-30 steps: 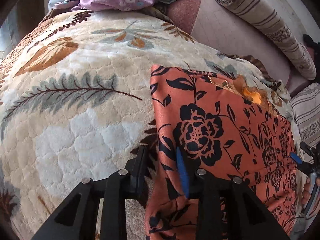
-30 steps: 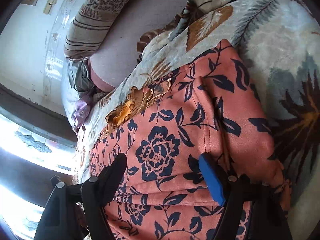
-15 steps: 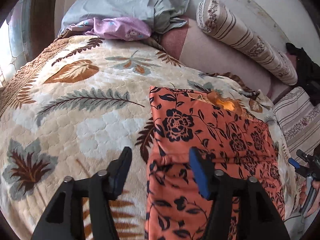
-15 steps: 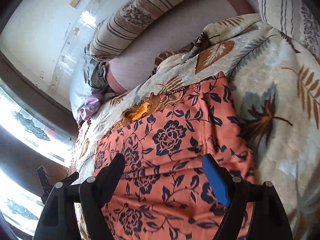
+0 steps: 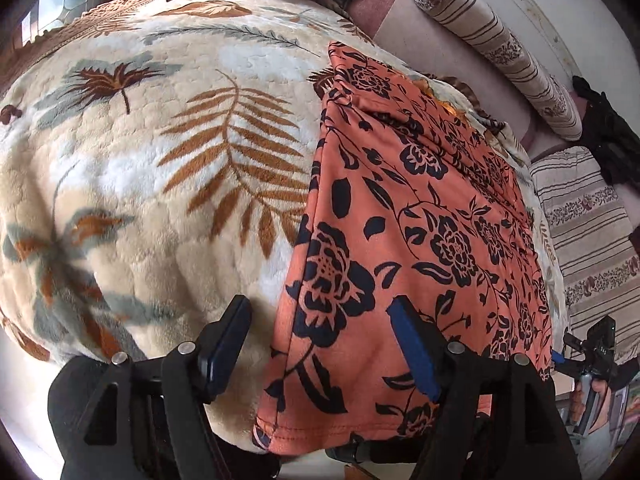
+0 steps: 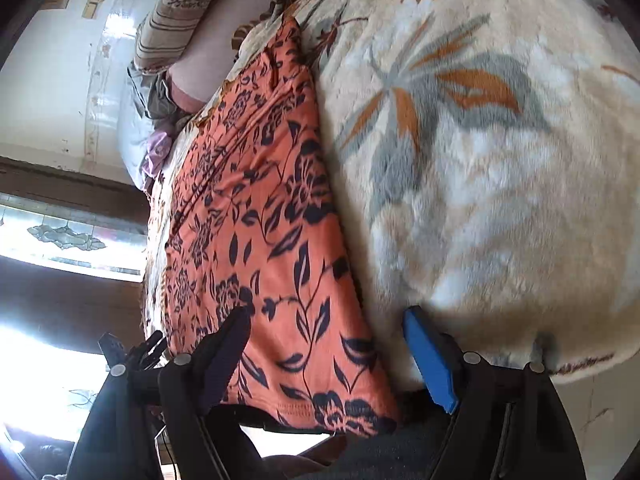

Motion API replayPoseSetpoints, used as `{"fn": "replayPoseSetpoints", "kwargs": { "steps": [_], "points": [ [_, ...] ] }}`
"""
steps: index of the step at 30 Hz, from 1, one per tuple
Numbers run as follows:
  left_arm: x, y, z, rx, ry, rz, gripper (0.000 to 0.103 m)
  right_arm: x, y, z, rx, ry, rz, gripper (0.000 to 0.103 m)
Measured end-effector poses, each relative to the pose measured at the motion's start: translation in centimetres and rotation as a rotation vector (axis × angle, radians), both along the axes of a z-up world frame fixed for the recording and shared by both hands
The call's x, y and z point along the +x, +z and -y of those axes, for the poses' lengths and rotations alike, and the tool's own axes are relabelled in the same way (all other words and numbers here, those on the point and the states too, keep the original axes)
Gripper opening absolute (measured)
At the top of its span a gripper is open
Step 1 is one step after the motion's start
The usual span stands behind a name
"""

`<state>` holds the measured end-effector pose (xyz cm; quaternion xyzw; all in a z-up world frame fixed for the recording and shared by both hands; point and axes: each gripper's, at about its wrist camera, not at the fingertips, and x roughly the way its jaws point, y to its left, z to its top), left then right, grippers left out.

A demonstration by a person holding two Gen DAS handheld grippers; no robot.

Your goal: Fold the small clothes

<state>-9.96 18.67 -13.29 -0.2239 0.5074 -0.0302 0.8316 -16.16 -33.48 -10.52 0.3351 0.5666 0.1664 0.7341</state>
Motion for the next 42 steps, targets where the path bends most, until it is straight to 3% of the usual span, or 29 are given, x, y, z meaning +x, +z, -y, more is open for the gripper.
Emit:
{"fn": "replayPoseSetpoints", "kwargs": {
  "steps": [2, 4, 8, 11, 12, 13, 15, 19, 21, 23, 24, 25, 30, 33, 35, 37, 39, 40, 41, 42],
  "points": [
    [-0.4, 0.2, 0.0, -0.034, 0.002, -0.006, 0.073, -0.5, -0.3, -0.7, 0.021, 0.028, -0.007, 0.065],
    [-0.8, 0.3, 0.0, -0.046, -0.007, -0.02, 0.073, -0.7, -1.1, -1.1, 0.01, 0.04, -0.017, 0.059],
    [-1.1, -0.6, 0.0, -0.019, -0.006, -0.068, 0.068, -1.4, -1.4, -0.7, 0.039, 0.016, -0.007, 0.057],
    [-1.3, -0.8, 0.1, 0.029, -0.012, -0.09, 0.045, -1.7, -1.2, -0.8, 0.03, 0.022, -0.007, 0.054],
    [-1.4, -0.8, 0.1, 0.045, -0.015, -0.106, 0.028, -1.7, -1.0, -0.9, 0.027, 0.022, -0.01, 0.051],
    [-1.5, -0.9, 0.1, 0.049, -0.017, -0.115, 0.022, -1.8, -0.9, -1.1, 0.027, 0.023, -0.009, 0.047],
    [-1.9, -0.9, 0.0, 0.05, -0.016, -0.112, 0.022, -2.0, -0.5, -1.5, 0.029, 0.032, 0.001, 0.044],
    [-2.4, -1.2, 0.2, 0.053, -0.036, -0.083, 0.04, -1.5, -1.3, -2.1, 0.01, 0.031, -0.025, 0.046],
    [-2.3, -1.1, 0.7, 0.086, -0.05, -0.084, 0.04, -1.3, -1.3, -2.5, 0.001, 0.043, -0.02, 0.047],
    [-2.2, -1.2, 0.8, 0.112, -0.053, -0.088, 0.025, -1.2, -1.2, -2.7, -0.008, 0.055, -0.02, 0.044],
    [-2.1, -1.2, 0.6, 0.111, -0.053, -0.086, 0.008, -1.3, -1.2, -2.7, -0.019, 0.057, -0.025, 0.028],
    [-2.3, -1.0, 0.2, 0.073, -0.054, -0.076, 0.006, -1.3, -1.2, -2.6, -0.016, 0.05, -0.026, 0.012],
    [-2.9, 2.5, -0.5, 0.027, -0.043, 0.026, 0.006, -1.8, 0.4, -1.4, 0.082, -0.006, 0.03, 0.011],
    [-2.2, 1.0, -0.5, 0.053, -0.046, -0.003, 0.009, -1.3, -1.1, -1.6, 0.074, 0.017, -0.017, 0.015],
    [-1.9, -1.0, -0.3, 0.073, -0.037, -0.069, 0.019, -1.4, -2.3, -1.5, 0.075, -0.009, -0.047, 0.015],
    [-2.2, -1.3, 0.0, 0.062, -0.039, -0.039, 0.031, -1.6, -2.5, -1.3, 0.102, -0.022, -0.04, 0.018],
    [-2.2, -1.2, 0.5, 0.068, -0.051, -0.035, 0.035, -1.6, -2.6, -1.3, 0.103, -0.015, -0.041, 0.019],
    [-2.0, -1.1, 0.7, 0.088, -0.059, -0.044, 0.026, -1.5, -2.7, -1.3, 0.105, -0.009, -0.046, 0.019],
    [-1.9, -0.9, 0.9, 0.111, -0.064, -0.049, 0.01, -1.3, -2.6, -1.4, 0.098, 0.003, -0.046, 0.019],
    [-1.8, -0.7, 0.8, 0.094, -0.071, -0.046, 0.005, -1.3, -2.3, -1.5, 0.097, 0.009, -0.039, 0.018]
  ]
}}
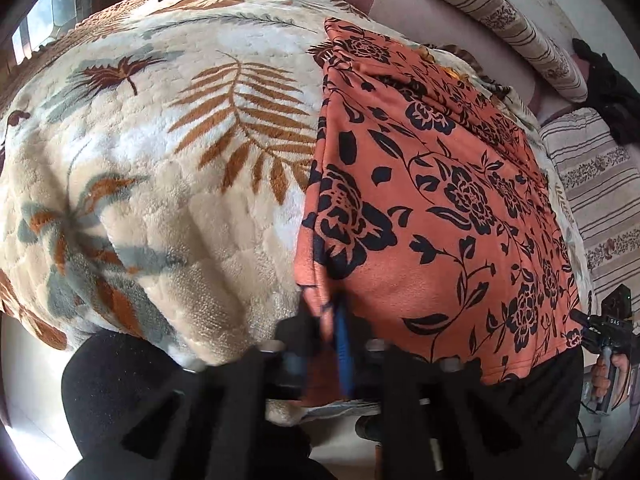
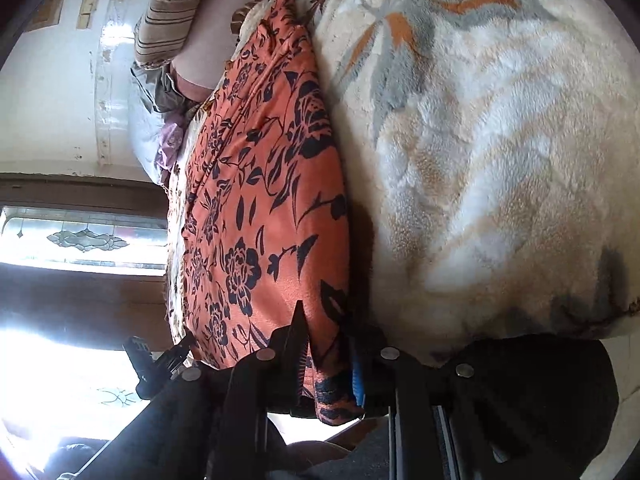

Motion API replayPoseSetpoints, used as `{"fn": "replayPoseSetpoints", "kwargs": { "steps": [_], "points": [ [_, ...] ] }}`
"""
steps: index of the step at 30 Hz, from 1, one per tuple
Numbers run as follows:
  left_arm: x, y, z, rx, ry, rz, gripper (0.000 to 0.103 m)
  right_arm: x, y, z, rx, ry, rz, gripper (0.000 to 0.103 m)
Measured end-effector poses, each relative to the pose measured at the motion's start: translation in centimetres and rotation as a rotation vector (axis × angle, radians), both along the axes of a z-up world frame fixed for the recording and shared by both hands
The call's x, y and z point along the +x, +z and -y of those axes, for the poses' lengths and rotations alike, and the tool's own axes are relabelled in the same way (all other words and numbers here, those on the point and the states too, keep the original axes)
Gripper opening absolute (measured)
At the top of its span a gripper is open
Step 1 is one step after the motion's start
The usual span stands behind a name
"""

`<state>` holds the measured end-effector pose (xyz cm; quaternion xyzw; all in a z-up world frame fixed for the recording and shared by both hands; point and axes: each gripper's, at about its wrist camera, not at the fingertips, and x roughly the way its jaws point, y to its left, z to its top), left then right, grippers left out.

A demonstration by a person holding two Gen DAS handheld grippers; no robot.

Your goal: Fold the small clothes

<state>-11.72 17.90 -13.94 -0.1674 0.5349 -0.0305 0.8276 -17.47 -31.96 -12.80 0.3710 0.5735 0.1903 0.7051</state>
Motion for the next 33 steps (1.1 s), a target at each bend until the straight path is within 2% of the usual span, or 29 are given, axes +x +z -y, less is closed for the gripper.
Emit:
{"fn": "replayPoseSetpoints", "kwargs": {
  "steps": [1, 3, 5, 7, 9, 10, 12, 14, 18, 21, 22, 24, 25, 26, 27, 28, 29, 30, 32, 33],
  "points": [
    [-0.1, 0.6, -0.2, -0.027, 0.011, 0.018, 0.005, -0.1, 0.6, 0.0, 0.029, -0.005, 0.019, 0.01],
    [-0.3, 2.3, -0.6, -0.051, 0.025, 0.058, 0.005, -0.2, 2.5, 0.0, 0.064, -0.023, 0.084, 0.01],
    [-0.2, 2.9, -0.8, -0.073, 0.029, 0.071, 0.005, -0.1, 3.3, 0.0, 0.084, -0.037, 0.102, 0.01],
    [0.3, 1.7, -1.0, -0.081, 0.037, 0.021, 0.005, 0.1, 2.3, 0.0, 0.081, -0.034, 0.077, 0.01],
    [0.8, -0.3, -1.1, -0.061, 0.042, -0.056, 0.005, 0.2, 0.4, 0.0, 0.083, -0.041, 0.014, 0.01],
    [1.1, -0.5, -1.1, -0.063, 0.039, -0.063, 0.005, 0.3, -0.1, 0.0, 0.091, -0.048, -0.004, 0.01],
    [1.9, 1.0, -1.1, -0.078, 0.022, -0.035, 0.005, 0.9, 0.4, -0.1, 0.123, -0.054, 0.014, 0.01],
    [3.5, 3.9, -1.1, -0.11, 0.003, 0.033, 0.005, 2.5, 2.5, -0.2, 0.151, -0.057, 0.067, 0.01],
    [10.2, 9.8, -1.6, -0.181, -0.012, 0.197, 0.005, 9.5, 8.3, 0.0, 0.229, -0.107, 0.227, 0.01],
    [17.5, 12.1, -2.3, -0.175, 0.022, 0.302, 0.006, 17.0, 11.6, 0.6, 0.232, -0.186, 0.333, 0.01],
    [20.2, 11.8, -2.6, -0.181, 0.049, 0.302, 0.007, 19.7, 11.2, 0.8, 0.245, -0.225, 0.337, 0.01],
    [25.9, 9.9, -2.8, -0.167, 0.066, 0.27, 0.014, 25.1, 9.0, 0.7, 0.206, -0.283, 0.326, 0.014],
    [28.7, 8.3, -2.3, -0.122, 0.052, 0.235, 0.039, 27.6, 7.2, 0.7, 0.175, -0.309, 0.306, 0.023],
    [31.2, 6.4, -1.9, -0.069, 0.063, 0.192, 0.056, 29.6, 5.1, 0.7, 0.12, -0.333, 0.261, 0.06],
    [33.3, 4.5, -1.5, -0.01, 0.079, 0.156, 0.078, 31.0, 3.1, 0.5, 0.049, -0.35, 0.193, 0.085],
    [34.9, 2.6, -1.3, 0.026, 0.071, 0.123, 0.078, 31.6, 1.6, 0.2, -0.005, -0.368, 0.148, 0.1],
    [35.6, 1.3, -1.5, 0.045, 0.072, 0.087, 0.078, 31.6, 1.2, 0.1, -0.009, -0.363, 0.162, 0.099],
    [35.7, 0.8, -2.1, 0.045, 0.097, 0.07, 0.078, 30.7, 1.7, 0.4, -0.01, -0.373, 0.216, 0.099],
    [34.1, 1.5, -3.7, -0.02, 0.143, 0.144, 0.078, 28.0, 3.1, 0.9, 0.005, -0.383, 0.307, 0.099],
    [32.9, 2.3, -4.4, -0.016, 0.159, 0.178, 0.078, 26.6, 4.0, 1.5, -0.014, -0.379, 0.331, 0.099]
  ]
}}
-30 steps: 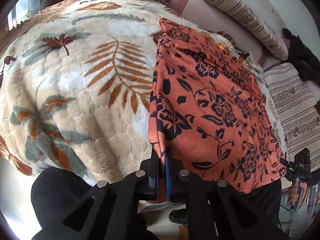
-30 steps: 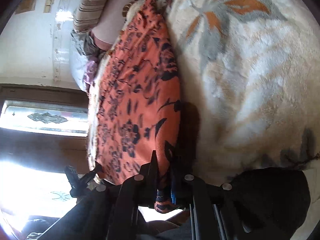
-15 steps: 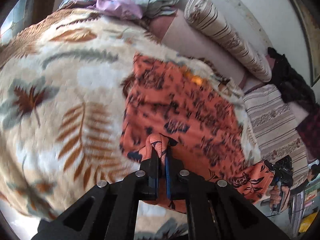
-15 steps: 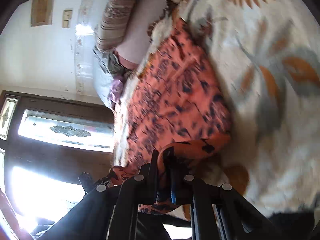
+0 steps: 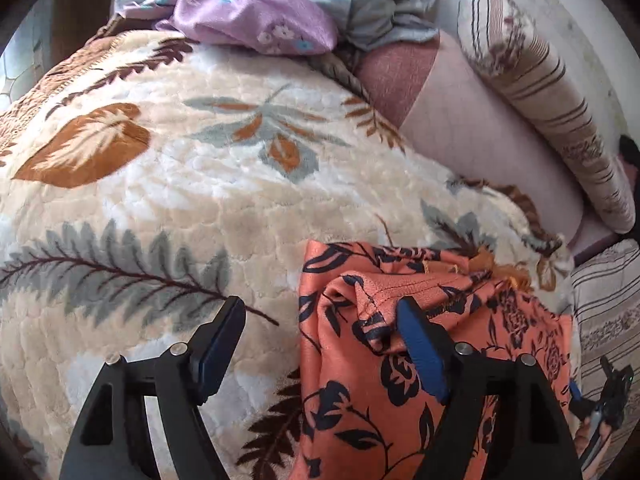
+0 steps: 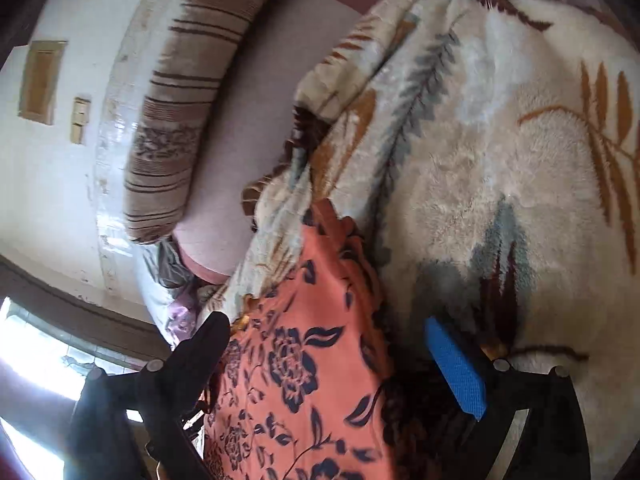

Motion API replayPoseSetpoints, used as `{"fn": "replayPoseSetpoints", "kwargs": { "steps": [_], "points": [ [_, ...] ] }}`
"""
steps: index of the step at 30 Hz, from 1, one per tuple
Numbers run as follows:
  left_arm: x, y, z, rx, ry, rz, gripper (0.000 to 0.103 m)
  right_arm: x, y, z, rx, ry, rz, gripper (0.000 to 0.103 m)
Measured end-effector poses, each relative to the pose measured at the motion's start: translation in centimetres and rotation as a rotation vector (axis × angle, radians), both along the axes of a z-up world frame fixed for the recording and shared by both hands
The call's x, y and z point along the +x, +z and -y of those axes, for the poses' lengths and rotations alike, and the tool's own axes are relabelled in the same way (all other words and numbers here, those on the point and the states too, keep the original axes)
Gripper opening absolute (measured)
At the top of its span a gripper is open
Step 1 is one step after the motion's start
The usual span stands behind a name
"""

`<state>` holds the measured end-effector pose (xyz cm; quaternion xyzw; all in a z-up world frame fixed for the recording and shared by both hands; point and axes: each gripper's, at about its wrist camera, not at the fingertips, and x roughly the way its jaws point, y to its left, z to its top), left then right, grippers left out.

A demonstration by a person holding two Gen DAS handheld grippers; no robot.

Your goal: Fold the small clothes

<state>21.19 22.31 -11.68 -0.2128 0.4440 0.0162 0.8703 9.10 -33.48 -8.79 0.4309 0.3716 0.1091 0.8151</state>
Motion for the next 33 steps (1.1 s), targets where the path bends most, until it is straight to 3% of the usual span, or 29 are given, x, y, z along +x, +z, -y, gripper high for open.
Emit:
{"fn": "replayPoseSetpoints", "kwargs": {
  "steps": [2, 4, 9, 11, 18, 19, 20, 21, 22, 23, 26, 29, 33],
  "points": [
    [-2.8, 1.2, -1.0, 0.017, 0.031, 0.039, 0.078, -2.9, 1.3, 0.5, -0.047, 0.007, -0.008, 0.099],
    [-5.8, 1.3, -1.4, -0.023, 0.0, 0.03, 0.078, -6.5, 2.1, 0.3, -0.061, 0.003, -0.018, 0.099],
    [-12.2, 0.1, 1.3, -0.113, -0.061, -0.01, 0.078, -12.4, 0.4, -3.7, 0.029, 0.082, -0.109, 0.099],
    [-13.3, -0.4, 3.2, -0.141, -0.084, 0.002, 0.078, -12.7, 0.0, -5.4, 0.026, 0.082, -0.105, 0.099],
    [-9.8, -2.1, 5.5, -0.06, 0.075, -0.044, 0.077, -7.5, -0.6, -6.4, 0.041, -0.099, -0.193, 0.098],
    [-9.2, -2.0, 5.4, -0.055, 0.089, -0.055, 0.051, -6.7, -1.1, -6.4, 0.053, -0.13, -0.218, 0.095],
    [-8.4, -1.9, 5.3, -0.06, 0.089, -0.083, 0.037, -6.2, -1.4, -6.4, 0.063, -0.161, -0.239, 0.081],
    [-7.8, -2.0, 4.9, -0.097, 0.094, -0.111, 0.033, -5.4, -1.7, -6.5, 0.063, -0.157, -0.255, 0.067],
    [-7.3, -1.8, 4.7, -0.104, 0.099, -0.128, 0.029, -4.7, -2.1, -6.6, 0.071, -0.142, -0.278, 0.021],
    [-6.9, -1.3, 4.9, -0.087, 0.083, -0.136, 0.028, -4.3, -2.4, -6.5, 0.081, -0.147, -0.296, 0.011],
    [-6.9, 1.0, 5.3, -0.064, 0.049, -0.114, 0.026, -4.1, 0.1, -6.9, 0.052, -0.128, -0.24, 0.011],
    [-9.1, 5.2, 5.2, -0.058, 0.021, -0.018, 0.025, -5.2, 5.1, -7.6, 0.011, -0.073, -0.135, 0.01],
    [-16.2, 8.6, 4.6, -0.053, 0.016, 0.07, 0.025, -9.5, 8.9, -8.1, -0.048, 0.024, -0.072, 0.01]
  ]
}}
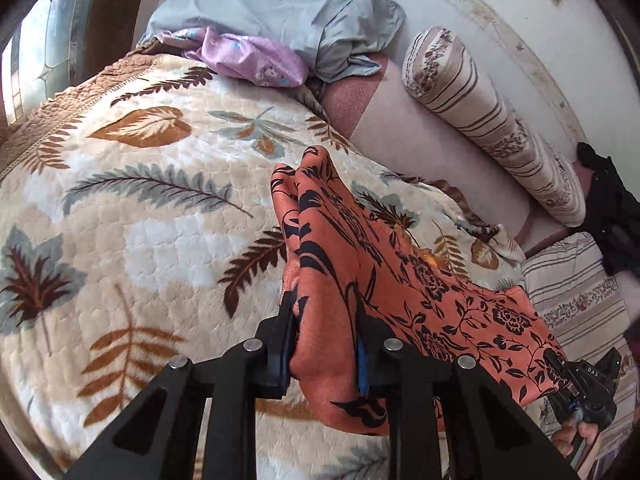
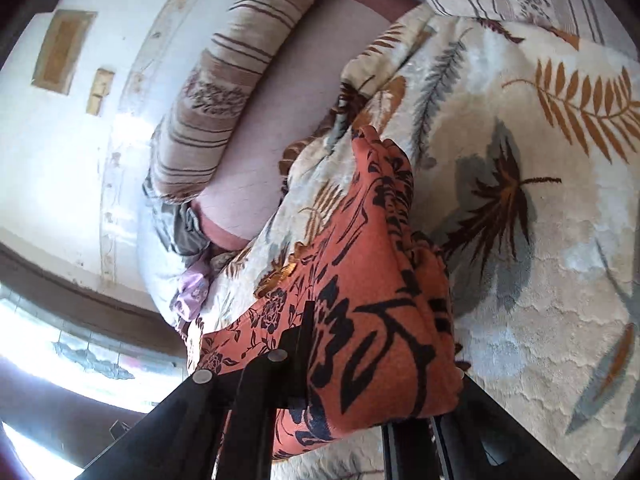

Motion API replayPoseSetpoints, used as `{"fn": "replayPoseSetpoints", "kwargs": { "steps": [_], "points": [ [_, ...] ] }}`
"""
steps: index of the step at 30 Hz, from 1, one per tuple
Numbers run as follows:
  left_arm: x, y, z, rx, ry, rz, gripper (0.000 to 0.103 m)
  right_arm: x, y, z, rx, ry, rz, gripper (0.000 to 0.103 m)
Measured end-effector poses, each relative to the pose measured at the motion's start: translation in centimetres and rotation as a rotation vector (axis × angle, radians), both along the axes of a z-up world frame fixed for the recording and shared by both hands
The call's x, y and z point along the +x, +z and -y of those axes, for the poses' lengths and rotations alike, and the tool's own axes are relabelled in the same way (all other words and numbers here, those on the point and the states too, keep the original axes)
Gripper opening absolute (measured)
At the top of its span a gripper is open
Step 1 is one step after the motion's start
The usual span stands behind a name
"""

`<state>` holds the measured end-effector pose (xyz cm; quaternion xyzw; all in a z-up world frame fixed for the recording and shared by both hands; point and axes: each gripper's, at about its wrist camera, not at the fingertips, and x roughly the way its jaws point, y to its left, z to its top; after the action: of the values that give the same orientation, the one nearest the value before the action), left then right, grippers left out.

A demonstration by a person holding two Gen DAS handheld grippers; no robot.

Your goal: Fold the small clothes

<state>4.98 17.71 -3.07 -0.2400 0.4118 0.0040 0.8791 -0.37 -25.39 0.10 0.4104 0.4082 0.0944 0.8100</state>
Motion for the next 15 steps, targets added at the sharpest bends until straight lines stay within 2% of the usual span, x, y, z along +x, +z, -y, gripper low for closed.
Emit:
{"fn": "replayPoseSetpoints", "kwargs": {
  "steps": [2, 4, 6, 7, 8, 10, 11, 13, 15],
  "points": [
    [-4.8, -1.3, -0.5, 0.009, 0.012, -0.008, 0.028, -3.7, -0.6, -0.1, -0.037, 0.057, -0.007, 0.011],
    [-8.3, -5.3, -1.4, 0.015, 0.032, -0.097, 0.04, -6.9, -3.6, 0.0, -0.069, 0.115, -0.076, 0.016],
    [-10.3, -10.3, -2.6, 0.006, 0.057, -0.221, 0.044, -8.5, -8.5, 0.2, -0.145, 0.178, -0.225, 0.045],
    [-11.3, -10.6, -3.0, -0.018, 0.039, -0.142, 0.045, -9.6, -10.2, 1.0, -0.095, 0.183, -0.228, 0.062],
    [-11.9, -9.9, -3.2, -0.004, 0.03, -0.122, 0.045, -10.9, -9.9, 2.1, -0.047, 0.144, -0.138, 0.061],
    [-12.3, -8.4, -3.6, 0.033, 0.052, -0.138, 0.056, -12.1, -9.5, 3.5, -0.004, 0.096, -0.167, 0.065],
    [-12.3, -7.6, -3.9, 0.044, 0.071, -0.116, 0.057, -12.8, -9.1, 4.2, 0.003, 0.067, -0.145, 0.069],
    [-11.8, -6.4, -4.5, 0.073, 0.085, -0.101, 0.057, -13.6, -8.6, 5.3, -0.034, 0.025, -0.121, 0.07],
    [-10.4, -5.6, -4.9, 0.063, 0.058, -0.087, 0.057, -14.0, -8.3, 6.3, -0.049, -0.008, -0.115, 0.07]
  ]
}}
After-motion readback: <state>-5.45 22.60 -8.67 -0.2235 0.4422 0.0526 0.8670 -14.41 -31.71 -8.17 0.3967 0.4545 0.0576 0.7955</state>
